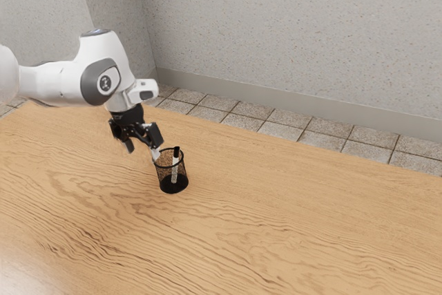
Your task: Take the marker out of the pen holder and place it to the left of the pen holder.
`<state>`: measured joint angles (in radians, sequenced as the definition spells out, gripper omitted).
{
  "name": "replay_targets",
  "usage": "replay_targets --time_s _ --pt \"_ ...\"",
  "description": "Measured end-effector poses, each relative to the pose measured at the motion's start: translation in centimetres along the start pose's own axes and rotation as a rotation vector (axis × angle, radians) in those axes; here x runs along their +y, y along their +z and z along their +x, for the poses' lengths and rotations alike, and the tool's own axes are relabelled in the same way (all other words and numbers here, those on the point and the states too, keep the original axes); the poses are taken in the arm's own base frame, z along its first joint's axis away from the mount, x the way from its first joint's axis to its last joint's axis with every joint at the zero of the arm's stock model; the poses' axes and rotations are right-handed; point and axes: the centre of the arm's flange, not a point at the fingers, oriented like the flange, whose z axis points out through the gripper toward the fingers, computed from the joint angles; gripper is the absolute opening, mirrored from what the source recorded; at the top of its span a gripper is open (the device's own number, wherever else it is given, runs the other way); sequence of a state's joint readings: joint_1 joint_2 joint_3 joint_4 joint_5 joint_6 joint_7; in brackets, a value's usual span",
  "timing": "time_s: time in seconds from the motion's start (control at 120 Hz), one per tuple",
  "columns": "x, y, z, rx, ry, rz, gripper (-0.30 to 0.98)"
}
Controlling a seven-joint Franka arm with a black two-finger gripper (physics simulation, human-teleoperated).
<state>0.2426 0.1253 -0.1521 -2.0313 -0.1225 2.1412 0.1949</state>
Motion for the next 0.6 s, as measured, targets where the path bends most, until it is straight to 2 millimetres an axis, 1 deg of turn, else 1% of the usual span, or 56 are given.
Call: replay_targets --time_s 0.025,0.058,0.133,0.175,0.217,0.308,0.383,0.5,0.55,0.6 --pt "-0.1 0.1 1.2 0.030 0.022 0.000 0.68" --pt "-0.2 0.2 2.2 0.067 0.051 0.000 0.68" --pt "-0.5 0.3 3.5 0.136 0.119 0.005 0.68" --pt "-0.5 0.4 3.8 0.162 0.161 0.007 0.67" --pt "-0.1 0.7 4.2 0.181 0.213 0.009 0.67" --pt "1.7 2.1 4.8 0.197 0.329 0.003 0.66" --pt "2.0 3.2 5.2 0.203 0.397 0.004 0.66" --pt "2.2 3.5 5.0 0.215 0.485 0.012 0.64" --pt "2.4 3.7 4.8 0.217 0.520 0.016 0.60" --pt "3.1 3.5 4.9 0.223 0.562 0.019 0.54"
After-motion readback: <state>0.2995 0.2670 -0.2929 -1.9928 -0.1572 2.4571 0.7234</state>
